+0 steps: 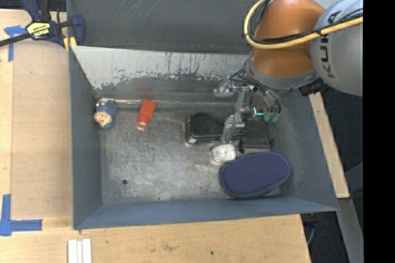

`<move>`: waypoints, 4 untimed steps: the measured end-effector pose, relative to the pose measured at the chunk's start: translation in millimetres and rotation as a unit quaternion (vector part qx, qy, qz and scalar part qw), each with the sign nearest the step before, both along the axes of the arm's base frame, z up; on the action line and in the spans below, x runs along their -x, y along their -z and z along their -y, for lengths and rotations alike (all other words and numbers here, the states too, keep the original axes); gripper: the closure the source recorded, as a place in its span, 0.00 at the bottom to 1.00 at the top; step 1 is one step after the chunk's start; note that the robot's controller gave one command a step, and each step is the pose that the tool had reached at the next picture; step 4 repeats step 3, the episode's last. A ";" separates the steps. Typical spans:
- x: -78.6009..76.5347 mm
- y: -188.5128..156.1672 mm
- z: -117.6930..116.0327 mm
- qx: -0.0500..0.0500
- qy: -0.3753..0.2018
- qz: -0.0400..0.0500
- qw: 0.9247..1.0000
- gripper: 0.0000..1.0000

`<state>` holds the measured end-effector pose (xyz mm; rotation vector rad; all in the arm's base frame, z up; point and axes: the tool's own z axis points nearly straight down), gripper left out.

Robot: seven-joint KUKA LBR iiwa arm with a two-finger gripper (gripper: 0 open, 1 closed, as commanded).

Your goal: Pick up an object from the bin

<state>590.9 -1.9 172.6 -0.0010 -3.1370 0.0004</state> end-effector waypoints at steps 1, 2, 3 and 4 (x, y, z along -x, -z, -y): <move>-13.9 85.2 17.7 0.000 -0.098 0.007 0.995 0.00; -13.7 86.2 18.2 0.000 -0.097 0.007 0.995 1.00; -5.8 -80.1 1.8 0.000 -0.228 0.005 0.974 1.00; -5.8 -80.1 1.8 0.000 -0.228 0.005 0.974 1.00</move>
Offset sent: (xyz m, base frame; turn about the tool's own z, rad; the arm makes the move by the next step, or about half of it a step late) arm 0.0113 -0.0199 -0.1026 -0.1992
